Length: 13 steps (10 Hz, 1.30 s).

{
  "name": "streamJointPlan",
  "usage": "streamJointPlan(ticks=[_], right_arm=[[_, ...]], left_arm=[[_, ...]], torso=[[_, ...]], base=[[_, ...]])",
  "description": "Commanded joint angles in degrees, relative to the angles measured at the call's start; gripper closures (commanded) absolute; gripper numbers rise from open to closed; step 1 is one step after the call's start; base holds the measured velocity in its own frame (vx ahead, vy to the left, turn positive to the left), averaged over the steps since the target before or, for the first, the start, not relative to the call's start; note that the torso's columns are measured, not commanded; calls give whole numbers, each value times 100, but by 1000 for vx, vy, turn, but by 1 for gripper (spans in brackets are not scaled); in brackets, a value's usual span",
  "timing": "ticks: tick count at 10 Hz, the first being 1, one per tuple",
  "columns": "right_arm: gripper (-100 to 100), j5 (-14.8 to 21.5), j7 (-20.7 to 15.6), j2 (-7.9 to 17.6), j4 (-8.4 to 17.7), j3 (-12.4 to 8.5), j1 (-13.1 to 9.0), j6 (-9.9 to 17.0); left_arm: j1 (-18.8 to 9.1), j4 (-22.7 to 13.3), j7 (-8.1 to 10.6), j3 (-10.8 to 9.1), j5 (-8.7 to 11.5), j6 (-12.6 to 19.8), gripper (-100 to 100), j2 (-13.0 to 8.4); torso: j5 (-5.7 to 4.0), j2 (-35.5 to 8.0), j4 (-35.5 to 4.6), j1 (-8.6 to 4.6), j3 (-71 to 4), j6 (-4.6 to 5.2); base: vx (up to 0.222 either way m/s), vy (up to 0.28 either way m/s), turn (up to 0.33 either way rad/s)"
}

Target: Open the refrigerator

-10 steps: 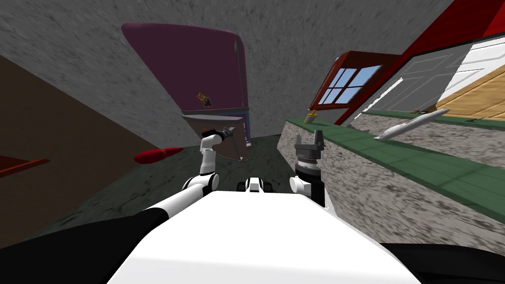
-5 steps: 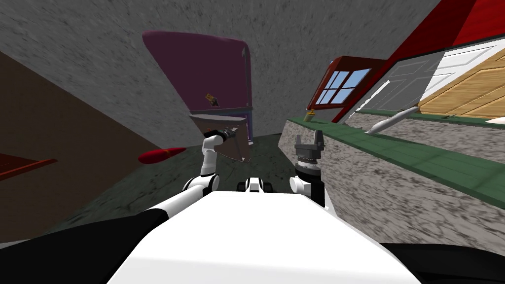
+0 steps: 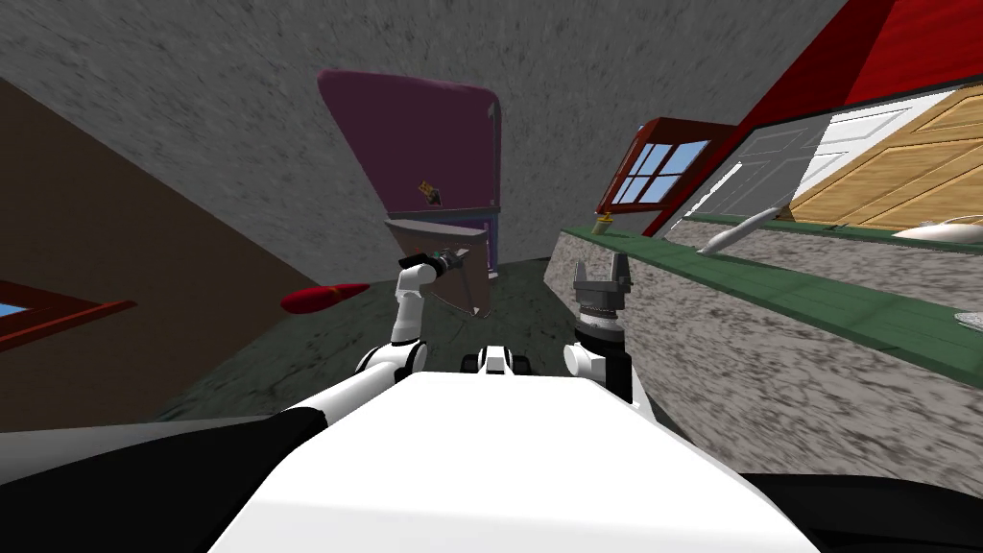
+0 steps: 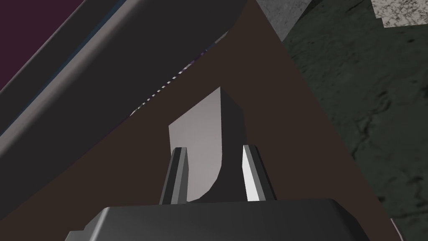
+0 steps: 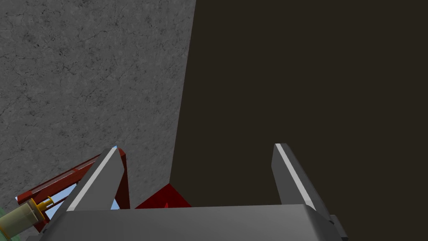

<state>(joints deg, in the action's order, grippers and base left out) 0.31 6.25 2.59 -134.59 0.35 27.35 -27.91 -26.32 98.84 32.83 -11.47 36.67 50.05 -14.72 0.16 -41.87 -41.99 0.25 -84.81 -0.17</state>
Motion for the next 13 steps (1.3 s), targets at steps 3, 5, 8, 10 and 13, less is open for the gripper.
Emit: streamJointPlan(ticks=[3, 5, 8, 10, 13], right_arm=[[0, 0, 0, -1, -1, 1, 1, 0], [0, 0, 0, 0, -1, 0, 1, 0], [0, 0, 0, 0, 0, 0, 1, 0], [0, 0, 0, 0, -1, 0, 1, 0], [0, 0, 0, 0, 0, 0, 1, 0]], left_arm=[[131, 231, -113, 146, 280, 142, 100, 2], [211, 364, -166, 217, 415, 221, 100, 11], [290, 497, -219, 288, 550, 299, 100, 21], [370, 631, -272, 359, 685, 377, 100, 30], [529, 897, -378, 501, 955, 533, 100, 48]], torso=[[-19, 26, -3, -53, -17, 16], [-1, -1, -7, 9, -2, 6], [4, 10, -8, 33, -10, -12], [1, 27, 0, 24, -21, -9], [9, 34, 1, 45, -25, -24]], base=[[-110, 175, -23], [-95, 241, -51], [-85, 226, -32], [-78, 217, -28], [-88, 236, -34]])
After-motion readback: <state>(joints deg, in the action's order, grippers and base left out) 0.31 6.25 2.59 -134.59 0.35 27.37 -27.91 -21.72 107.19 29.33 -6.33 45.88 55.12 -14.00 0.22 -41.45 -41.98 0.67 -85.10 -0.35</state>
